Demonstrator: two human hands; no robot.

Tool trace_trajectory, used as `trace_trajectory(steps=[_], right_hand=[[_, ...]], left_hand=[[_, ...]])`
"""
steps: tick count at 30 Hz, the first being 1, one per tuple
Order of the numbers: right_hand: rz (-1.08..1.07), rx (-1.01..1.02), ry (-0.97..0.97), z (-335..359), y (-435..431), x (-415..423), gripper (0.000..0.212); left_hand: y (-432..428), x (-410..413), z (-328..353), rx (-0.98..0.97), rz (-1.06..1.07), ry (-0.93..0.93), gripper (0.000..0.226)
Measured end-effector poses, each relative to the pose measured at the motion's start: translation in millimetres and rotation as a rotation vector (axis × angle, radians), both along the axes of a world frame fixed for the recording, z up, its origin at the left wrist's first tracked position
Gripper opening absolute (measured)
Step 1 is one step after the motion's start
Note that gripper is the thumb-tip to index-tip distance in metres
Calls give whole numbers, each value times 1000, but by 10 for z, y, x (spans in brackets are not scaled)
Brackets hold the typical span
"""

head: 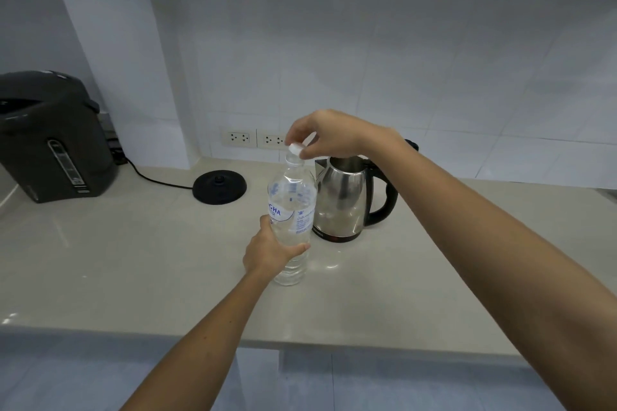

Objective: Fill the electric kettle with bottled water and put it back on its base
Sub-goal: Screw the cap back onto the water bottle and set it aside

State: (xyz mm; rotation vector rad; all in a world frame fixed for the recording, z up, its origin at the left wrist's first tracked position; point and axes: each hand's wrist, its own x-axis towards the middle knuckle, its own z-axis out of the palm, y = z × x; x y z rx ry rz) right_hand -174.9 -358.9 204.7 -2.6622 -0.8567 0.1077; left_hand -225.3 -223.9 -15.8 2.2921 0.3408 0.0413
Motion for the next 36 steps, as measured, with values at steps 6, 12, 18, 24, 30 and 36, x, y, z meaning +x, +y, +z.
trace_trajectory(steps=[6, 12, 18, 24, 30, 36], right_hand=[[51, -186, -36, 61, 113, -30, 31], [70, -236, -58, 70, 147, -32, 33], [83, -304, -71, 62, 182, 29, 31], [64, -380, -118, 45, 275, 1, 28], [111, -365, -85, 142, 209, -84, 32], [-25, -479, -113, 9, 370, -77, 34]], left_hand=[[12, 3, 9, 10, -6, 26, 82], [8, 14, 18, 24, -7, 20, 85], [6, 5, 7, 18, -3, 15, 84], [15, -4, 10, 24, -6, 6, 84], [24, -6, -7, 32, -22, -3, 82], [26, -4, -15, 41, -10, -5, 82]])
